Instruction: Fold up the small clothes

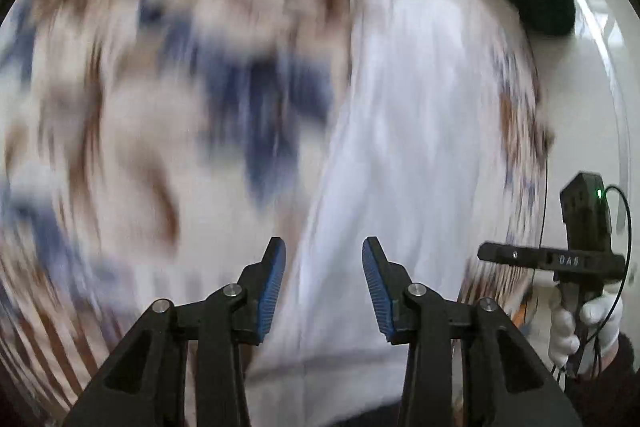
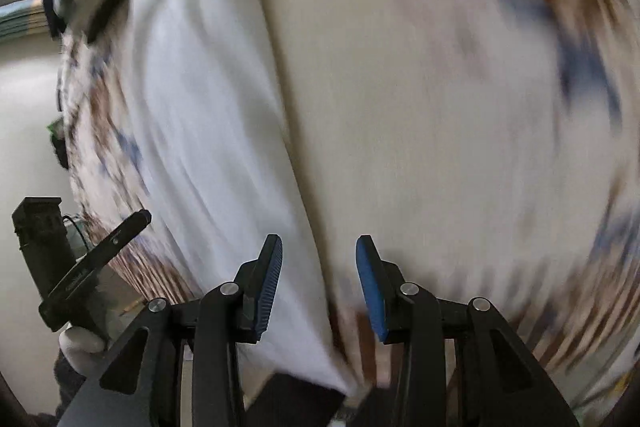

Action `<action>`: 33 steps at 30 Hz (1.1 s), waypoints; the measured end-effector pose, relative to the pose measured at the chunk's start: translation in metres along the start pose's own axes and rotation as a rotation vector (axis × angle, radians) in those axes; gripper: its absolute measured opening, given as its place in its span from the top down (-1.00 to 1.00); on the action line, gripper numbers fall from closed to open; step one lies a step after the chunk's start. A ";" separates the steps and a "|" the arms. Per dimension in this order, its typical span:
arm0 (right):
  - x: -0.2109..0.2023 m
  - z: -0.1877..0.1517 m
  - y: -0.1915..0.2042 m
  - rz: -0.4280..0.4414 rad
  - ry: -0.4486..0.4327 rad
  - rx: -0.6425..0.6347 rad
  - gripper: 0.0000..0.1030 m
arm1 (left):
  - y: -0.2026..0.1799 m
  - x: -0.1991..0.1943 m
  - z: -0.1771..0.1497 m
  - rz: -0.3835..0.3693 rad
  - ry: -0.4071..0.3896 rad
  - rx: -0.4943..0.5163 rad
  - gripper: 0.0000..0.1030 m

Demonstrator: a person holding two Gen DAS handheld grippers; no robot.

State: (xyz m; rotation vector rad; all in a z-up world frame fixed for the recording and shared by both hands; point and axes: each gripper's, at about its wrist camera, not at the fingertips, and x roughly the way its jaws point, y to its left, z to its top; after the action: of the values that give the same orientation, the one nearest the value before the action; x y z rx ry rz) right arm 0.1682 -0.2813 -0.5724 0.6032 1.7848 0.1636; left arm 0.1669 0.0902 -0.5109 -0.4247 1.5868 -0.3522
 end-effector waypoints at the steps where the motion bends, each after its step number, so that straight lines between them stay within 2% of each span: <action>1: 0.012 -0.021 -0.004 0.019 0.018 0.020 0.21 | 0.003 0.004 -0.018 0.001 0.028 0.011 0.28; 3: 0.037 -0.058 -0.009 0.046 0.061 0.049 0.21 | 0.007 0.012 -0.051 0.001 0.081 0.037 0.28; 5: 0.060 -0.087 -0.008 0.011 0.080 0.046 0.21 | 0.010 0.017 -0.073 0.033 0.111 0.071 0.28; 7: 0.074 -0.107 -0.007 -0.008 0.068 0.042 0.21 | 0.012 0.016 -0.089 0.049 0.091 0.105 0.30; 8: 0.075 -0.116 -0.006 -0.030 0.027 0.048 0.37 | 0.012 0.013 -0.093 0.046 0.072 0.115 0.33; 9: 0.075 -0.122 -0.005 -0.043 0.000 0.053 0.53 | 0.013 0.010 -0.097 0.050 0.047 0.126 0.44; 10: 0.075 -0.128 -0.004 -0.064 -0.020 0.052 0.80 | 0.015 0.007 -0.102 0.072 0.031 0.136 0.85; 11: 0.074 -0.133 -0.003 -0.116 -0.039 0.052 0.85 | 0.019 0.008 -0.106 0.094 0.032 0.141 0.92; 13: 0.078 -0.138 -0.006 -0.170 -0.046 0.079 0.86 | 0.031 0.012 -0.111 0.107 0.047 0.124 0.87; 16: 0.073 -0.137 -0.007 -0.145 -0.013 0.083 0.83 | 0.027 0.015 -0.097 0.104 0.081 0.092 0.83; 18: 0.059 -0.129 0.001 -0.103 -0.012 0.073 0.73 | 0.015 -0.005 -0.088 0.096 0.057 0.120 0.77; 19: 0.044 -0.121 0.008 -0.069 -0.039 0.070 0.45 | 0.004 -0.019 -0.078 0.063 0.017 0.132 0.69; 20: 0.031 -0.116 0.012 -0.044 -0.069 0.069 0.12 | -0.005 -0.033 -0.065 0.034 -0.020 0.134 0.37; 21: 0.013 -0.107 0.014 -0.018 -0.109 0.067 0.05 | -0.012 -0.041 -0.052 0.013 -0.045 0.133 0.12; 22: -0.002 -0.096 0.018 0.003 -0.151 0.065 0.03 | -0.020 -0.051 -0.030 -0.023 -0.070 0.120 -0.47; 23: -0.015 -0.081 0.023 0.022 -0.180 0.063 0.01 | -0.024 -0.054 -0.013 -0.061 -0.085 0.105 -0.62; 24: -0.024 -0.064 0.026 0.040 -0.199 0.054 0.01 | -0.028 -0.057 0.013 -0.103 -0.107 0.082 -0.62; 27: -0.047 -0.002 0.035 0.052 -0.270 0.018 0.01 | -0.038 -0.051 0.092 -0.162 -0.168 0.036 -0.62; 29: -0.062 0.054 0.039 0.095 -0.301 -0.018 0.01 | -0.046 -0.039 0.149 -0.169 -0.211 0.025 -0.62; 33: -0.074 0.154 0.048 0.138 -0.363 -0.073 0.01 | -0.053 -0.007 0.230 -0.130 -0.252 0.038 -0.62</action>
State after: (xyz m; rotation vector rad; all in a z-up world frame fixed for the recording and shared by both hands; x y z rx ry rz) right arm 0.3402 -0.3056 -0.5355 0.6585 1.3818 0.1996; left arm 0.3995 0.0541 -0.4933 -0.5230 1.3091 -0.4109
